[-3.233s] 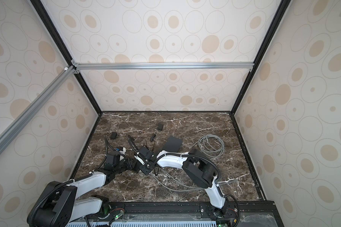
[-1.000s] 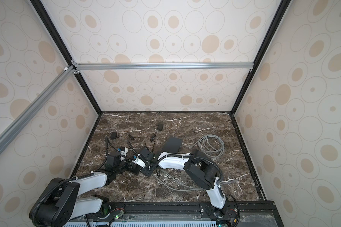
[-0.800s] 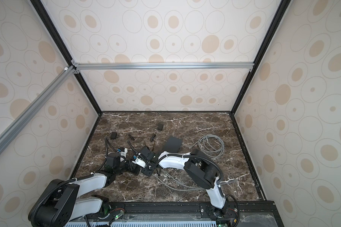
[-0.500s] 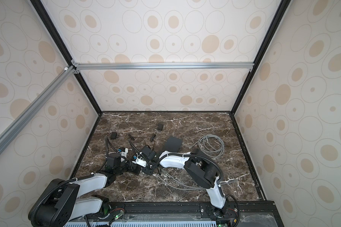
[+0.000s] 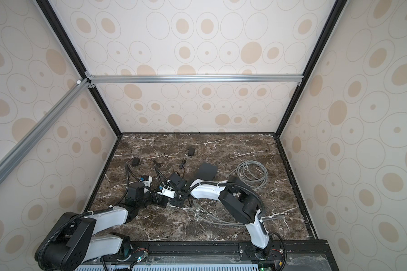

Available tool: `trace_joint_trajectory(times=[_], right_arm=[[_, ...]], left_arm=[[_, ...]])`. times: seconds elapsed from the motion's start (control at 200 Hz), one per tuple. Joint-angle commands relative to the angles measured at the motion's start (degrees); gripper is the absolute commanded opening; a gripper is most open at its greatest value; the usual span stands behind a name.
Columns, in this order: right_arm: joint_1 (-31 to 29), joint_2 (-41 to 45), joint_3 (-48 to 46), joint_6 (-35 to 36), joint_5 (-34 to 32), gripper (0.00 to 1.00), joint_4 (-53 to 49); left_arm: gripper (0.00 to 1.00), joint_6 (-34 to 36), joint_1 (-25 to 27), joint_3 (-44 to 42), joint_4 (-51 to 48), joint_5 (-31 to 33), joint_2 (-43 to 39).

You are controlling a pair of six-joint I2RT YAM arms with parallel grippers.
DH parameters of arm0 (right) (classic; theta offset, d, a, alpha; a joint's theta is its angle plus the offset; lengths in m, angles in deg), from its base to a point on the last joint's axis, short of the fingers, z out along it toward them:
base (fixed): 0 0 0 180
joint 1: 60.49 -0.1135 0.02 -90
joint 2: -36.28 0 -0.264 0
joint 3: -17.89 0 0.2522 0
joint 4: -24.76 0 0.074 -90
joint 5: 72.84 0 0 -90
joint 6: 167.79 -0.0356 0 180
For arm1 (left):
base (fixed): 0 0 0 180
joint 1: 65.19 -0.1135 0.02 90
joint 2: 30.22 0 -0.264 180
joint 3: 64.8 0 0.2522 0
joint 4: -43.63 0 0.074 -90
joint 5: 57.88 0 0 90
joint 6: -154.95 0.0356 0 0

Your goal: Insert the plug into the switch port

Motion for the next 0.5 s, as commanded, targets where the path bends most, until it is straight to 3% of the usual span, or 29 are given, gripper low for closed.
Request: trace_joint_trajectory(times=[0.0,0.495], right_arm=[[-1.5,-1.8,5.5,1.2,3.2,0.0,13.0],[-1.4,-4.9,9.1,-0.5,7.3,0.0,17.4]], left_arm=[[0.45,0.9,4.2,-0.2,-4.0,-9.0,1.5],[0.45,0.2,5.7,-0.5,-1.3,-11.2,4.0]])
